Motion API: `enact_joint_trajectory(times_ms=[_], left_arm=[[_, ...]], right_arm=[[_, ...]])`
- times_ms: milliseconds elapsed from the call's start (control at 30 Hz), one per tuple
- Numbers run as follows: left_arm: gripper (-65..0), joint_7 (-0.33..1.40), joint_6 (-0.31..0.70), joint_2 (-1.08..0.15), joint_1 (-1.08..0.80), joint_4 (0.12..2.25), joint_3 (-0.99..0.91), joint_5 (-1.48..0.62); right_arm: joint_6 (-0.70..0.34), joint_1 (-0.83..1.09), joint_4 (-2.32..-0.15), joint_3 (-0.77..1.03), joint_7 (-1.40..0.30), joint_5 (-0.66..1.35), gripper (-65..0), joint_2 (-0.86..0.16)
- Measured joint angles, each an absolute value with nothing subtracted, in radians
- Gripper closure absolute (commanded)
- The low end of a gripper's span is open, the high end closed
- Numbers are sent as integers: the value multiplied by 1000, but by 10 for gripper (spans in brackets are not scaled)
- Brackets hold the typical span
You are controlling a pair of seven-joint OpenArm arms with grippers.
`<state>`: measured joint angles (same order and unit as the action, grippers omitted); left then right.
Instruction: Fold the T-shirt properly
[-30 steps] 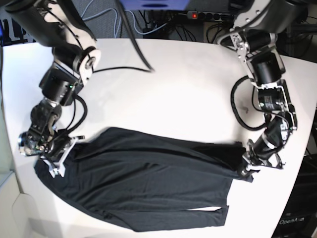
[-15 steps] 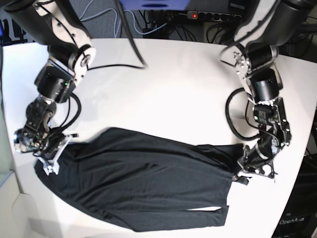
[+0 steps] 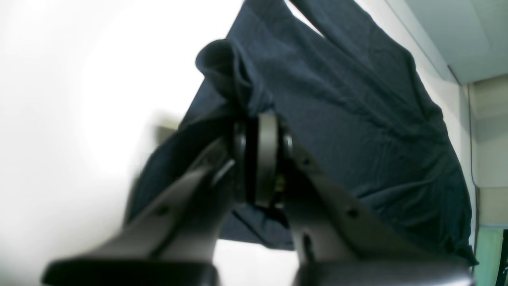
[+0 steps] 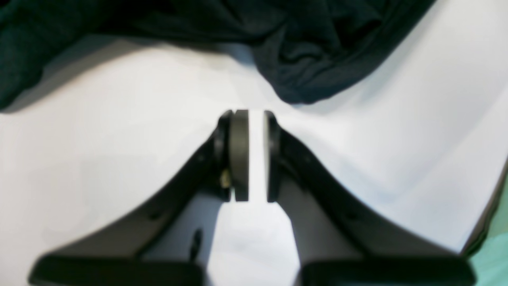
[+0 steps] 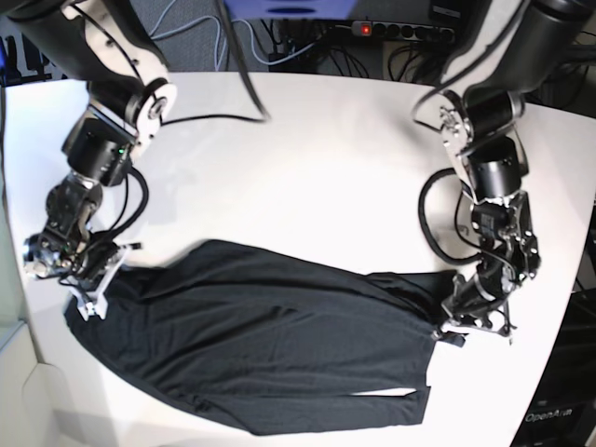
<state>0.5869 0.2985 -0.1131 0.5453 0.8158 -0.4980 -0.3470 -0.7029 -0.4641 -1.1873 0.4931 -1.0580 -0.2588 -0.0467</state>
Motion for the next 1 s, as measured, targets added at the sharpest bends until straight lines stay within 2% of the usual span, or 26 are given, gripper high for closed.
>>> enact_joint_trajectory(times_ms=[33,100,233,267,300,500,700,833,1000], left_arm=[[-35,587,299,-113,545,816,-498,-348],[-91,587,298,-114,545,816,-497,-347],[-319,587,299,-114,543,816,-497,-348],[-355,587,299,-115,541,816,-497,-347],[-363,586,300,-115,533,822,-497,-350],[-268,595,303,-112,493,871,-492,-349],[-263,588,307,-111,493,871,-350,-353],[-250,587,299,-111,493,870,-341,-351],[-178,551,296,-119,488,868,-342,-348]], right_arm=[[-703,-459,-1187,493,-1060,-260,-42,-50],[-703,-456,-1187,493,-1061,-262,-42,-53],[-703,-457,-1187,493,-1058,-262,-42,-53],[-703,-456,-1187,493,-1058,-262,-42,-52],[-703,-456,-1187,493,-1058,-261,-42,-52],[-703,-451,-1188,493,-1058,-260,-42,-55],[-703,-372,-1354,487,-1073,-267,-48,-30],[-703,-331,-1411,393,-1065,-258,-49,-16],[-703,-292,-1438,320,-1059,-259,-65,-20]])
